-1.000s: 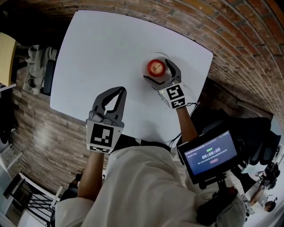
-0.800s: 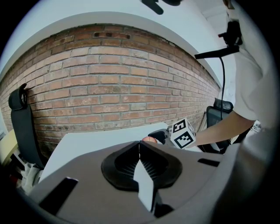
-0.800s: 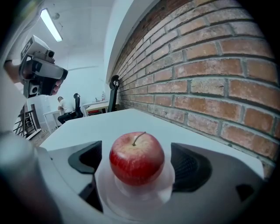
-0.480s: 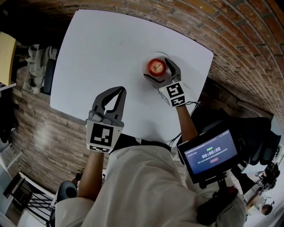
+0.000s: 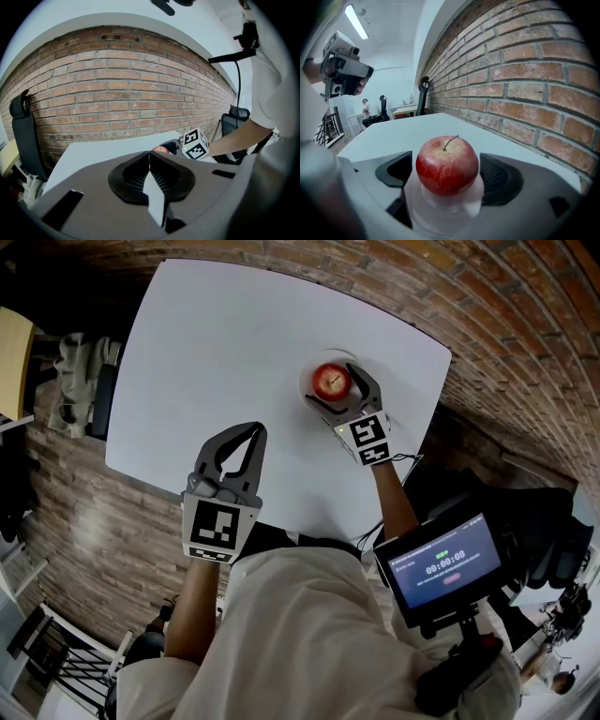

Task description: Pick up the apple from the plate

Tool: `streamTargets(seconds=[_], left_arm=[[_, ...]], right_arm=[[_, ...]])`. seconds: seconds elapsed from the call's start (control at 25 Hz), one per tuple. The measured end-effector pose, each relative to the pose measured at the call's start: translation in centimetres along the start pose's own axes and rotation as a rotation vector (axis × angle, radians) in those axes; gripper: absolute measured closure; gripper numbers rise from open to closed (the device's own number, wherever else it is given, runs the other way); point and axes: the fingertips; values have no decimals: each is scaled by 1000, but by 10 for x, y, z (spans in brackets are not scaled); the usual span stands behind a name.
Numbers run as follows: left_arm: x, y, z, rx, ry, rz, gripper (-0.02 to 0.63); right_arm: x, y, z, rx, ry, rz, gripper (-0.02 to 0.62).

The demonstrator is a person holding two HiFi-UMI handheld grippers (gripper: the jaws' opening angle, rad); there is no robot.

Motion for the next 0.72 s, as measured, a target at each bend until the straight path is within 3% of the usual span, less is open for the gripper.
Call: streamTargets(seconds=[0.2,0.72], left_arm=[[-1,0,0,0,1,2,600],[0,2,0,-4,1,4,600]], right_arm=[[1,-3,0,13,5,16,195],[1,0,2,49,19,-1,200]])
Point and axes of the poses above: the fingertips, and each gripper's own axes: x backward along the fingers, y to its left, z out of its underside, and after that the axes turned 11 degrees about -x, right-handed
